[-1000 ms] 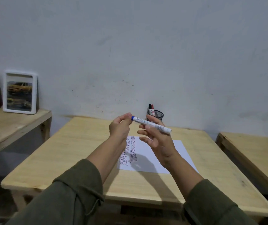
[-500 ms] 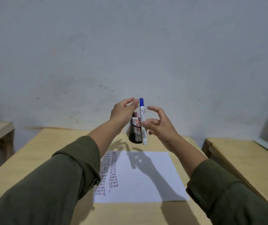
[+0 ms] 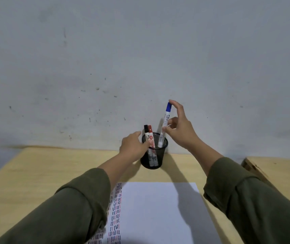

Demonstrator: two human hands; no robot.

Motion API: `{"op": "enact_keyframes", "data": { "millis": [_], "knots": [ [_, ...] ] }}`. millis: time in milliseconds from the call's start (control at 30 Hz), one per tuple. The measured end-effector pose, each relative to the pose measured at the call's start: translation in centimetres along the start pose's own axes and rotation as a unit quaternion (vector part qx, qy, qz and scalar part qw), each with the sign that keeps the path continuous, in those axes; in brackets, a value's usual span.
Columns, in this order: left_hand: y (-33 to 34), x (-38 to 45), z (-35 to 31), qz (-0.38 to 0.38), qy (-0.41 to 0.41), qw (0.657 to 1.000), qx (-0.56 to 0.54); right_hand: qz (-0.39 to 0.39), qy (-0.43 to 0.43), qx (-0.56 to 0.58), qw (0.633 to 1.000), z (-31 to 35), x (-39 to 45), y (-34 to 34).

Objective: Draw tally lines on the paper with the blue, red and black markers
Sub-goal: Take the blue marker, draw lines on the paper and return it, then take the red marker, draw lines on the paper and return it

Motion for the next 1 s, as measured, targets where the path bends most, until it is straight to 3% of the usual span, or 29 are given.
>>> {"op": "enact_keyframes", "data": {
  "millis": [300,533,833,1000],
  "knots": [
    [0.4,0.0,0.5,0.018,0.023,0.999,-0.036,0.045,-0.017,-0.111,0.993,-2.0,0.1,3.4],
    [0.4,0.1,0.8,0.018,0.015,0.995,-0.094,0.068,-0.021,-0.107,0.992,-3.1,0.2,4.0],
    [0.5,0.3,1.1,0.013,0.011,0.994,-0.109,-0.016,-0.089,-0.169,0.982,-2.4,1.1,3.3],
    [0.5,0.3,1.1,0.011,0.006,0.994,-0.107,0.022,-0.100,-0.238,0.966,-1.8,2.3,4.5]
  ]
}}
Point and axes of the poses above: each hand's wrist, its own x-axis towards the middle knuckle, its own y-axis out of the palm, z = x × y, the point moved 6 cm from there along x, towards the middle knuckle, and after that the axes turned 13 degrees about -x, right-handed, at the moved point
